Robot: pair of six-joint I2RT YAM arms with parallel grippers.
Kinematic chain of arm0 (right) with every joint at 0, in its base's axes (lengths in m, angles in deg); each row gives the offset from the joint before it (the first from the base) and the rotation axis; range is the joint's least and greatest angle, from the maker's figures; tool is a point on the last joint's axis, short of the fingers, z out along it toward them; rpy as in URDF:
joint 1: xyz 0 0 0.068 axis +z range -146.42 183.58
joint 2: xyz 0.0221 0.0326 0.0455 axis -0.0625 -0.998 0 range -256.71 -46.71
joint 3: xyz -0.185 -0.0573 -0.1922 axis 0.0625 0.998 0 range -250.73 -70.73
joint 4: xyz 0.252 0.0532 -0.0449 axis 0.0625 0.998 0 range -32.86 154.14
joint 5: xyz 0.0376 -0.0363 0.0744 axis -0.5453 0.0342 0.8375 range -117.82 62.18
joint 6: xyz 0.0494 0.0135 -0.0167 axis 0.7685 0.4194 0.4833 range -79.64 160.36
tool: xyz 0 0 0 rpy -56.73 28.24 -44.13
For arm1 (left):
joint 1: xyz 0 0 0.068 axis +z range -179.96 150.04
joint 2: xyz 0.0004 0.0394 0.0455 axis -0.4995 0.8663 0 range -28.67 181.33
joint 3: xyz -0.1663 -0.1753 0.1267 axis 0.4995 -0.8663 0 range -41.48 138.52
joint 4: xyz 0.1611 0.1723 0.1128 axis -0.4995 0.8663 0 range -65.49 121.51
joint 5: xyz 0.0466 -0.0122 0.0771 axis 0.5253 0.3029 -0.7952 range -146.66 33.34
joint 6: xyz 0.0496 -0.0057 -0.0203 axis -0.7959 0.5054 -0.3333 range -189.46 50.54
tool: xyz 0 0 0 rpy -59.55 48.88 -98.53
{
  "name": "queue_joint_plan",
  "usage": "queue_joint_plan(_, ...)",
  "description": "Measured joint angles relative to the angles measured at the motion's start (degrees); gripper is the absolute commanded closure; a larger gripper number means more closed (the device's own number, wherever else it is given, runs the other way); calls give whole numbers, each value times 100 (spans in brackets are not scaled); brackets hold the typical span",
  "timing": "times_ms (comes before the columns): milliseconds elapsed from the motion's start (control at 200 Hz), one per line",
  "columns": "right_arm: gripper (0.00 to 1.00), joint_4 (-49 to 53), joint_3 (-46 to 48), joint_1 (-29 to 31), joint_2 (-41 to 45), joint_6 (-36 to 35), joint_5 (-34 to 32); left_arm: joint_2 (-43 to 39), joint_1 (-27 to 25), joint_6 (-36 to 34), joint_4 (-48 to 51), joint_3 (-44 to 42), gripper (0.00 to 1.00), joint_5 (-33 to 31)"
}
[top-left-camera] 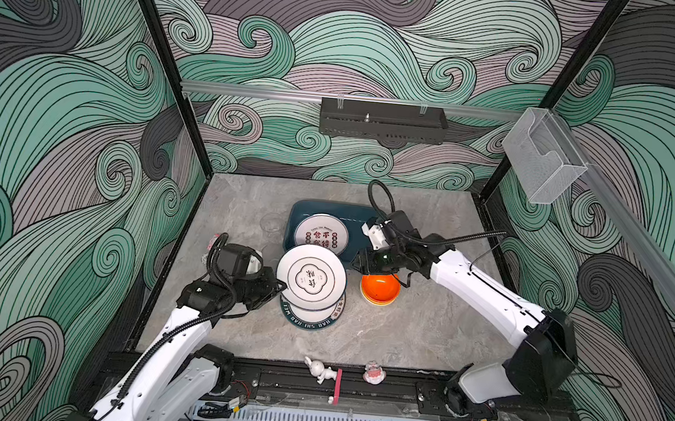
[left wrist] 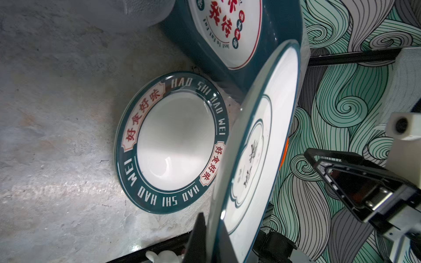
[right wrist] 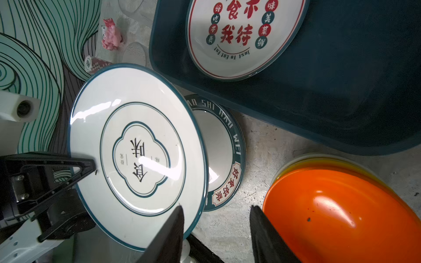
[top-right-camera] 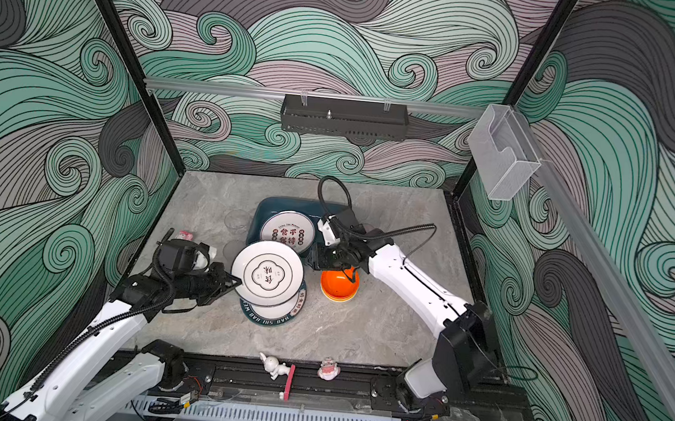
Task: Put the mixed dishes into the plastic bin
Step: 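Lift the top green-rimmed plate upright with the right gripper, then carry the upright plate with the right gripper over the teal bin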
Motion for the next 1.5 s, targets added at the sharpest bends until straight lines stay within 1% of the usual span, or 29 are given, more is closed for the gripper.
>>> queue_joint_plan(155, 50, -511, 376, -326, 284, 315, 586, 144, -15, 166, -260, 118, 100, 216)
queue_joint_plan(335, 52, -1086, 695, -459, 354, 671, 1189, 280, -136, 339, -562, 144, 100, 391)
queue_joint_plan(620, 61, -1545, 748, -483, 354, 988, 1611, 461, -304, 557, -857, 313, 100, 529)
queue_joint_plan(760, 70, -1650, 748, -483, 354, 1040, 1694, 505, -341, 612, -1008, 431, 100, 573)
queue_joint_plan(921, 85, -1661, 748, -505, 352, 1091, 1727, 568, -376, 640, -1086, 481, 100, 588)
queue_joint_plan(1021, 92, -1683, 748, -562, 352, 1161, 1777, 608, -376, 651, -1104, 496, 100, 586)
queue_joint_plan(1066, 96, -1722, 745, -605, 352, 1226, 1838, 619, -376, 651, -1108, 496, 94, 592)
queue_joint_plan(1146, 100, -1749, 745, -640, 352, 1259, 1921, 627, -378, 662, -1130, 496, 82, 597)
queue_joint_plan(1231, 100, -1766, 745, -636, 352, 1226, 1912, 629, -398, 658, -1110, 496, 68, 597)
queue_joint_plan(1381, 100, -1641, 745, -669, 343, 1145, 1816, 590, -398, 649, -1115, 498, 54, 575)
queue_joint_plan(1496, 100, -1574, 745, -765, 341, 1097, 1716, 446, -398, 614, -1058, 496, 45, 505)
